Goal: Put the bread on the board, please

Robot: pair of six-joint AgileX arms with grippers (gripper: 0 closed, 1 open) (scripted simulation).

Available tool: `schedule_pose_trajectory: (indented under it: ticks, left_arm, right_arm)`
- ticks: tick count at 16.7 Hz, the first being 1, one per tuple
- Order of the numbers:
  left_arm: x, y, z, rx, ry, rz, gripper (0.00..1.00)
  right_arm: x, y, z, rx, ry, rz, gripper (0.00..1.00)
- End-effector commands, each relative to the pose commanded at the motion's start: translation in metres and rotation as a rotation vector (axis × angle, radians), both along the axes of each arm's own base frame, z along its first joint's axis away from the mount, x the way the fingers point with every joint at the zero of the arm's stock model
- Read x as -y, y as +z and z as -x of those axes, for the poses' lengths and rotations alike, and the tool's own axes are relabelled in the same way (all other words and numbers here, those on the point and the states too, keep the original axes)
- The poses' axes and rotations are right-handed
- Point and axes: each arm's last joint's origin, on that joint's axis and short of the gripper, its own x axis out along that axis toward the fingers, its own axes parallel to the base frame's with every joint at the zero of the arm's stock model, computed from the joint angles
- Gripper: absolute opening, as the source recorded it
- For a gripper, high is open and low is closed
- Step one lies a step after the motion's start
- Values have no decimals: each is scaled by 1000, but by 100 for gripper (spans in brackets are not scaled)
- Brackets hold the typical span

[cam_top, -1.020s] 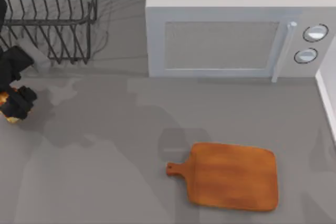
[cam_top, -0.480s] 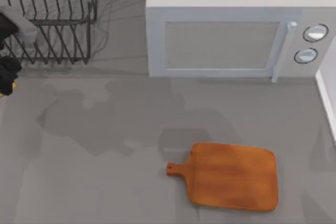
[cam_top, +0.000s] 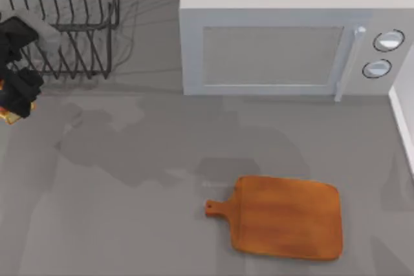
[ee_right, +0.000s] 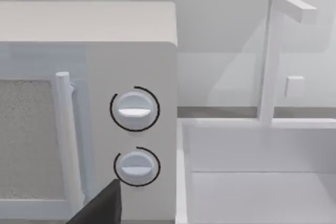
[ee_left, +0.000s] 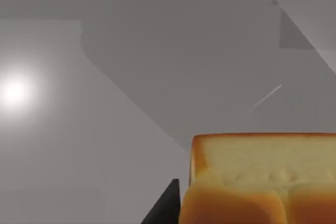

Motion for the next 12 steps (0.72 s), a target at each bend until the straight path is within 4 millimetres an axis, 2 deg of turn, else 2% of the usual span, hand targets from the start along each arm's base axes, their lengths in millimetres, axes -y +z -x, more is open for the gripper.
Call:
schedule_pose_trajectory:
  ticks: [3, 7, 10, 12]
  left_arm:
    - [37, 0, -7, 10, 70, -6, 0]
    - [107, -8, -6, -11, 205, -14, 0]
    - [168, -11, 5, -4, 319, -21, 0]
    - [210, -15, 20, -3, 396, -26, 0]
  right_arm:
    - [0, 0, 0, 0, 0, 0, 100]
    - [0, 0, 0, 0, 0, 0, 100]
    - [0, 0, 0, 0, 0, 0, 100]
    - [0, 0, 0, 0, 0, 0, 100]
